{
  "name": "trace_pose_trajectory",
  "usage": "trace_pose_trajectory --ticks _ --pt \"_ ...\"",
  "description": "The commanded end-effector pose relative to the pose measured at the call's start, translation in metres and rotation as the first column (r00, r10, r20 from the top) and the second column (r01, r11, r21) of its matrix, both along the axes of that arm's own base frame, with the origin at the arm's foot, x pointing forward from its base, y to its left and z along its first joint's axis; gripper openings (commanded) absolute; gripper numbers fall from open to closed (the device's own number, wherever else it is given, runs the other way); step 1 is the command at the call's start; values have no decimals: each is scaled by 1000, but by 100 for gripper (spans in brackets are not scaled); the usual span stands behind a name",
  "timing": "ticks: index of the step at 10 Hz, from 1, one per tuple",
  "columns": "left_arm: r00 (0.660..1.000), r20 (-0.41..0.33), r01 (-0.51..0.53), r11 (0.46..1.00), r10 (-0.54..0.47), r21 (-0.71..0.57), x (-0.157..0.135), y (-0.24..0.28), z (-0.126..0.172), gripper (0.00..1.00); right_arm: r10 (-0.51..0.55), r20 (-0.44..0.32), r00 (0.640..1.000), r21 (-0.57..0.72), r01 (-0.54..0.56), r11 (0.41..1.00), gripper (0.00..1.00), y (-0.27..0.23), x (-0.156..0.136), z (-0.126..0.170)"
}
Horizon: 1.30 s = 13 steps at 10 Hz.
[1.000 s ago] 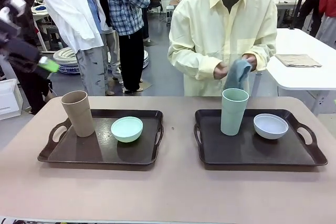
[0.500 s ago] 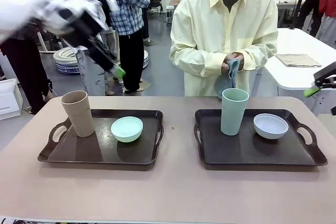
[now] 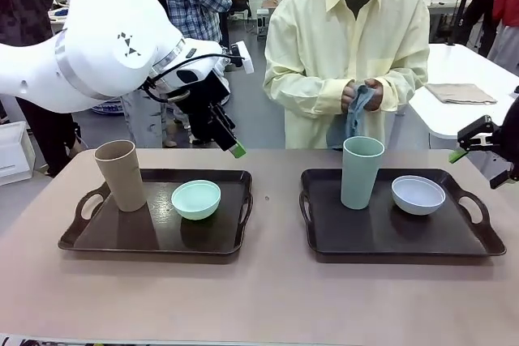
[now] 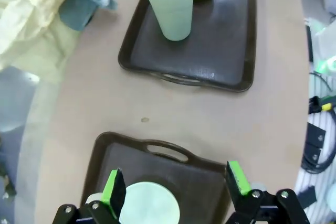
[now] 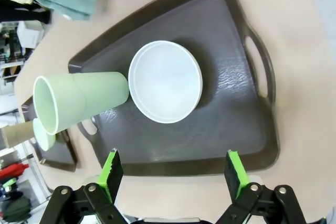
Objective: Set up a tray with a mat and arrange the tableware.
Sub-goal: Pick up the Picnic Bowl and Reusable plastic cup from the Handle tray in front of the human's position and hold them in the air.
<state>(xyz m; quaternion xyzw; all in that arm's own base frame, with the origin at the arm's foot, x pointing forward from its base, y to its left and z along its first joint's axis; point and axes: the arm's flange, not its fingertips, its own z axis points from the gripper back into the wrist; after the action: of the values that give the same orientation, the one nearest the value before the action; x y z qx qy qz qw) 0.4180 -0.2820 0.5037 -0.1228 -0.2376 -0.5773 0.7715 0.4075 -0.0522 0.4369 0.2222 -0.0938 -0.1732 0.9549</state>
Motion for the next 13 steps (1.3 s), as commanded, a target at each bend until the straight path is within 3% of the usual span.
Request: trace_pose_trajectory --ticks 1,5,6,7,10,13 --pt "999 37 9 1000 -10 17 -9 6 9 100 15 -6 1000 12 -15 1000 100 3 -7 7" --pt "1000 26 6 1000 -6 3 -4 2 10 100 10 3 1000 6 -10 1000 100 2 -3 6" --pt "1000 -11 26 999 -27 -45 22 -4 4 100 42 -12 999 -32 -43 999 100 5 10 11" --pt "999 25 33 999 -32 -22 51 -13 -1 100 72 -5 997 -105 -72 992 100 10 25 14" --pt "972 81 226 973 -222 -48 68 -46 -8 100 73 -83 994 -260 -92 961 100 27 57 16" --pt "924 112 378 913 -364 -152 82 -91 -42 100 79 -83 993 -302 -101 948 100 54 79 10"
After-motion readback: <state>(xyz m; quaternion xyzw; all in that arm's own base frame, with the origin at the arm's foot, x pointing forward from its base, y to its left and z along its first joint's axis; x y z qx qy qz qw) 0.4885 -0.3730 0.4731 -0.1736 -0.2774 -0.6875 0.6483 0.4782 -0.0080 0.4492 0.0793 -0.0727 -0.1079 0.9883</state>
